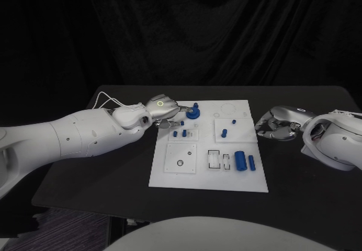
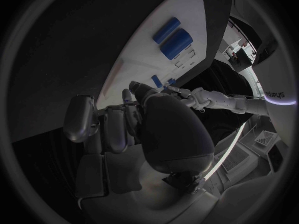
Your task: Assemble the parts on the task board
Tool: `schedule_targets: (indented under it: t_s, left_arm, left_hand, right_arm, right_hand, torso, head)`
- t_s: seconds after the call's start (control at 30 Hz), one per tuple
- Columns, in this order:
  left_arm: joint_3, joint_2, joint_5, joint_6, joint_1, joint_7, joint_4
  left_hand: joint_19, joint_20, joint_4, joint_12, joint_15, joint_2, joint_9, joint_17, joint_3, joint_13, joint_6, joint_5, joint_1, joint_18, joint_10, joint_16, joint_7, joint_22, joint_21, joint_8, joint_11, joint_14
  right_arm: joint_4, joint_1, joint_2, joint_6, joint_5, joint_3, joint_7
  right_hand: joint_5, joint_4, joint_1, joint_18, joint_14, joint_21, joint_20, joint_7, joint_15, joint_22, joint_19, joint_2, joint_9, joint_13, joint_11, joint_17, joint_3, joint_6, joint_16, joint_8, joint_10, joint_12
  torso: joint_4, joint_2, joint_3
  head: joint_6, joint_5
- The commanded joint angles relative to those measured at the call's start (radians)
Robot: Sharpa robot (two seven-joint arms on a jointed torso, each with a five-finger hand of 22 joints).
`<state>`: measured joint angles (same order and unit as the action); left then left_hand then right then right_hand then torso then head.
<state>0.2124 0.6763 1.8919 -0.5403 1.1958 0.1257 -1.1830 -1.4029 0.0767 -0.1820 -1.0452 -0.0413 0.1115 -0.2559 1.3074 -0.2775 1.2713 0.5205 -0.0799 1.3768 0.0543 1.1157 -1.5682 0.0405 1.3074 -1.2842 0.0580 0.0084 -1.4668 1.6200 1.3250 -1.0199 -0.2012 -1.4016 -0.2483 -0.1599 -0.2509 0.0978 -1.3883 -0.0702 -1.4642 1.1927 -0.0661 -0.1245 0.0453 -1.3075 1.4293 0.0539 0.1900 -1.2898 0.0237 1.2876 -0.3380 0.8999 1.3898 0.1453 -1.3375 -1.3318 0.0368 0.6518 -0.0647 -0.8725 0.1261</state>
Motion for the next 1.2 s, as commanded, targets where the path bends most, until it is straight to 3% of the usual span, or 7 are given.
schedule_targets:
  t_s: [0.03, 0.1, 0.2, 0.3, 0.57, 0.77, 1.2]
  left_arm:
    - [-0.001, 0.023, -0.085, -0.193, 0.0, 0.039, -0.02]
    - [-0.001, 0.05, -0.211, -0.227, 0.004, 0.106, -0.038]
    - [-0.001, 0.087, -0.431, -0.224, 0.013, 0.242, -0.057]
    - [-0.001, 0.132, -0.689, -0.147, 0.02, 0.396, -0.077]
    - [-0.001, 0.205, -1.433, 0.29, 0.025, 0.598, -0.117]
    - [0.0, 0.21, -1.833, 0.503, 0.013, 0.637, -0.169]
    - [0.0, 0.244, -1.898, 0.578, -0.021, 0.691, -0.25]
  left_hand:
    - [0.03, -0.002, -0.031, 0.173, -0.004, -0.005, 0.015, 0.209, 0.012, -0.095, 0.012, 0.0, 0.007, 0.019, -0.166, 0.033, 0.016, 0.166, 0.049, -0.002, 0.006, -0.063]
    - [0.058, 0.005, -0.049, 0.272, 0.0, -0.004, 0.024, 0.164, 0.016, -0.155, 0.017, -0.004, 0.02, 0.026, -0.258, 0.066, 0.021, 0.155, 0.092, -0.002, 0.009, -0.026]
    - [0.576, 0.055, -0.118, 0.487, 0.08, -0.005, 0.026, -0.395, 0.038, -0.314, 0.106, -0.041, 0.022, 0.093, -0.521, 0.67, -0.017, -0.02, 0.741, 0.01, 0.072, 0.722]
    - [0.727, 0.077, -0.104, 0.547, 0.134, -0.023, 0.038, -0.596, 0.102, -0.47, 0.187, -0.041, -0.032, 0.079, -0.605, 0.913, -0.042, -0.09, 0.912, 0.01, 0.097, 0.852]
    - [1.194, 0.068, -0.112, 0.878, 0.077, -0.107, 0.13, -1.216, 0.384, -1.027, 0.002, 0.026, -0.215, 0.116, -0.978, 1.537, -0.076, -0.532, 1.227, -0.009, -0.003, 1.401]
    - [1.353, 0.064, -0.111, 0.951, 0.09, -0.156, 0.209, -1.307, 0.418, -1.171, -0.247, 0.024, -0.221, 0.108, -1.055, 1.568, -0.041, -0.914, 1.251, -0.025, -0.035, 1.467]
    - [1.362, 0.067, -0.109, 0.929, 0.091, -0.23, 0.223, -1.307, 0.482, -1.226, -0.253, -0.017, -0.169, 0.111, -1.062, 1.568, 0.004, -1.021, 1.254, -0.026, -0.03, 1.467]
  right_arm:
    - [0.008, -0.002, -0.009, -0.024, -0.002, 0.001, -0.01]
    - [0.016, 0.003, -0.017, -0.032, -0.002, 0.001, -0.011]
    - [0.026, 0.023, -0.027, -0.04, -0.002, 0.001, -0.013]
    - [0.033, 0.06, -0.03, -0.044, -0.002, 0.001, -0.011]
    - [0.026, 0.142, 0.007, -0.058, -0.03, 0.001, 0.008]
    - [-0.014, 0.126, 0.053, -0.061, -0.098, 0.001, 0.037]
    - [-0.103, 0.058, 0.143, -0.048, -0.195, 0.001, 0.064]
  right_hand:
    - [0.007, 0.001, 0.007, -0.01, -0.022, -0.003, -0.002, 0.001, -0.006, -0.156, -0.004, 0.004, -0.001, 0.006, 0.006, -0.002, 0.006, 0.005, -0.003, 0.005, 0.005, 0.008]
    - [0.007, 0.0, 0.005, -0.011, -0.021, -0.01, -0.002, 0.001, -0.007, -0.154, -0.007, 0.006, -0.001, 0.014, 0.006, -0.006, 0.006, 0.006, -0.006, 0.005, 0.014, 0.016]
    - [0.006, 0.0, 0.003, -0.014, -0.016, -0.025, -0.004, 0.0, -0.008, -0.15, -0.013, 0.008, -0.001, 0.034, 0.009, -0.015, 0.007, 0.007, -0.012, 0.006, 0.036, 0.036]
    - [0.004, 0.003, -0.002, -0.022, 0.002, -0.071, -0.01, -0.005, -0.016, -0.138, -0.034, 0.014, -0.004, 0.112, 0.016, -0.048, 0.004, 0.007, -0.037, 0.005, 0.128, 0.118]
    - [-0.048, 0.006, -0.026, -0.049, 0.072, -0.235, -0.032, -0.022, -0.04, -0.096, -0.114, 0.045, -0.003, 0.452, 0.043, -0.15, -0.03, 0.01, -0.115, 0.011, 0.545, 0.507]
    - [-0.053, -0.003, -0.034, -0.06, 0.119, -0.328, -0.06, -0.044, -0.076, -0.079, -0.162, 0.066, -0.002, 0.611, 0.086, -0.197, -0.057, -0.024, -0.146, 0.001, 0.662, 0.696]
    - [-0.015, -0.023, -0.032, -0.056, 0.109, -0.286, -0.085, -0.021, -0.097, -0.096, -0.138, 0.085, -0.017, 0.796, 0.111, -0.176, -0.054, -0.071, -0.11, -0.039, 0.637, 0.834]
  torso:
    - [0.0001, 0.0, 0.0006]
    - [0.0002, 0.0, 0.0007]
    - [0.0003, 0.0, 0.0008]
    - [0.0003, 0.0, 0.0009]
    - [0.0004, 0.0, 0.0014]
    - [0.005, 0.0, 0.0046]
    - [0.0587, -0.007, 0.0331]
  head:
    - [0.0, 0.0]
    - [0.0, 0.004]
    - [0.0, 0.014]
    - [0.0, 0.021]
    - [0.0, 0.027]
    - [0.0, 0.019]
    - [0.0, -0.09]
